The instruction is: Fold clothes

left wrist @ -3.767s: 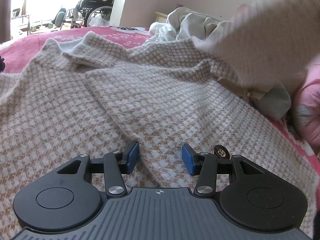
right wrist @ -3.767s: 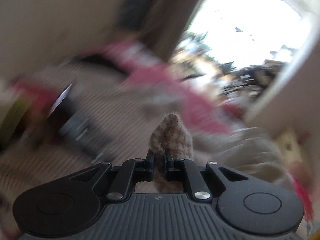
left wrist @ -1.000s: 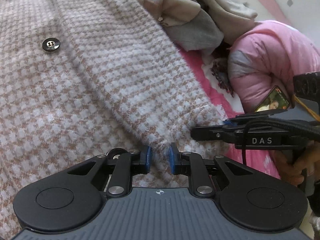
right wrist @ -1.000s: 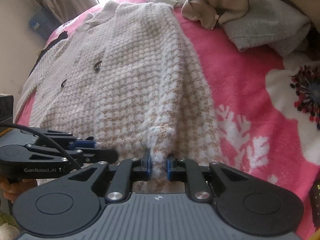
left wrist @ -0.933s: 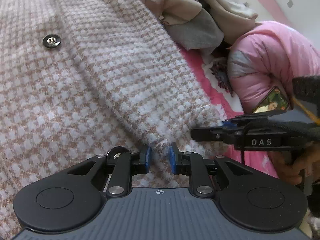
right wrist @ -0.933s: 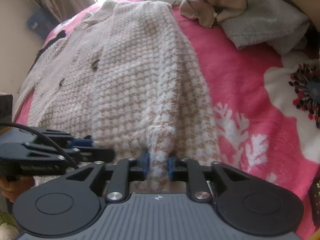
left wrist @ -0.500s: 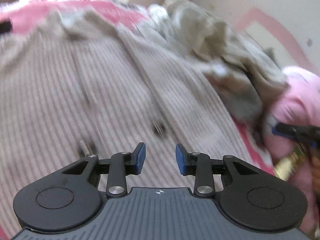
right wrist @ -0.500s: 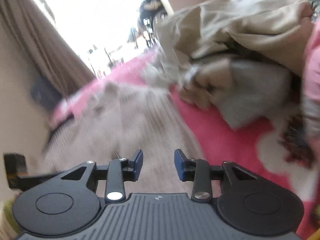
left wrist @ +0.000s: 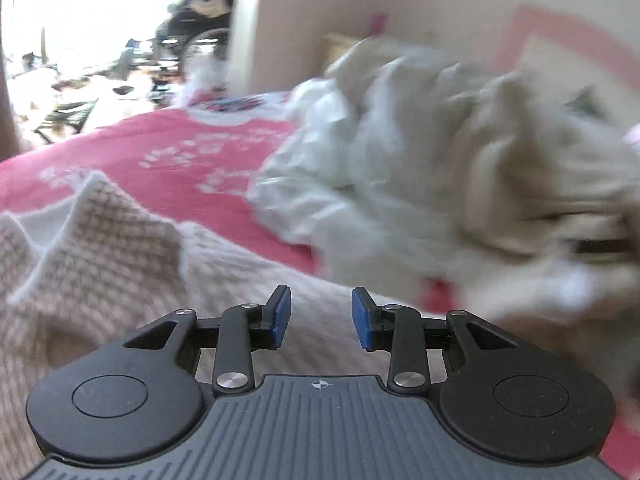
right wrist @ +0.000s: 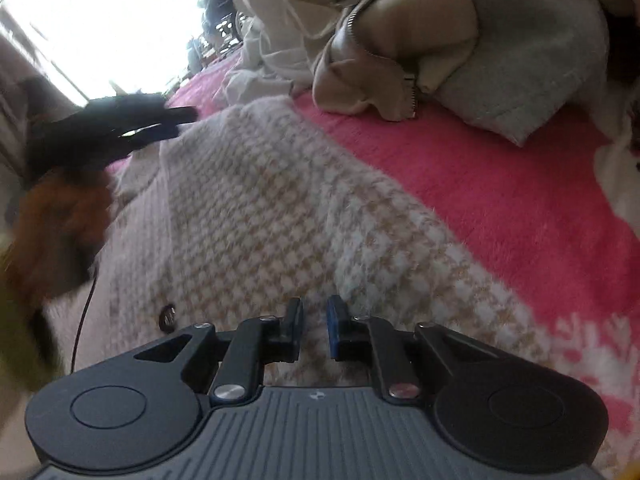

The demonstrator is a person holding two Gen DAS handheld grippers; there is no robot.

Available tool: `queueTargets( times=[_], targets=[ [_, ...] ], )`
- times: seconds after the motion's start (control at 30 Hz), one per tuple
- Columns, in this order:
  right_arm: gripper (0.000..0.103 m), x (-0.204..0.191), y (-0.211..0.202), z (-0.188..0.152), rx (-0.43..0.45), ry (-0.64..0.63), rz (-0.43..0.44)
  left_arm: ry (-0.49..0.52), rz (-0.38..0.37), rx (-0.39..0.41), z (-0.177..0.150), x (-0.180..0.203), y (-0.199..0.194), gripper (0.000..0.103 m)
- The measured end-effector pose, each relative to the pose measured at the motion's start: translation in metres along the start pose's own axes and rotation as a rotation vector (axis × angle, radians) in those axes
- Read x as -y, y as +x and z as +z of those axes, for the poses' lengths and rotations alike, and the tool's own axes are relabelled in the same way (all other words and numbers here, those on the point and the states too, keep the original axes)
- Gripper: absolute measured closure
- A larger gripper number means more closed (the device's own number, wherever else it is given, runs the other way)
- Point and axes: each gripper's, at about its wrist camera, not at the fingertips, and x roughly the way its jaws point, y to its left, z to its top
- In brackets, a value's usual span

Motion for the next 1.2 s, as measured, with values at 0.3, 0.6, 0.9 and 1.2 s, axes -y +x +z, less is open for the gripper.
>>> queueTargets(
  times=[0.3,0.6,0.9,1.2],
  targets=[
    [0.086,-0.033,-0.029,0.010,0.028,-0.158,-0.030,0.032,0.053,0.051,-0.022,-0.023,0.032,0.070],
    [0.088,-0.025,0.046,0.109,0.165,-0.107,0.039,0.025,0.024,0.054,-0.021,-0.028,0.035,0.069],
    [0.087,0.015,-0.014,0.071,0.170,0.050,0.050,0.039,0.032,0.035,-0.016,-0.027,0.042,0.069],
    [0.090,0.056,-0.069,0.001,0.092,0.204,-0.095,0.060,0.078,-0.031,-0.003,-0.017,0.046,0.069]
  ],
)
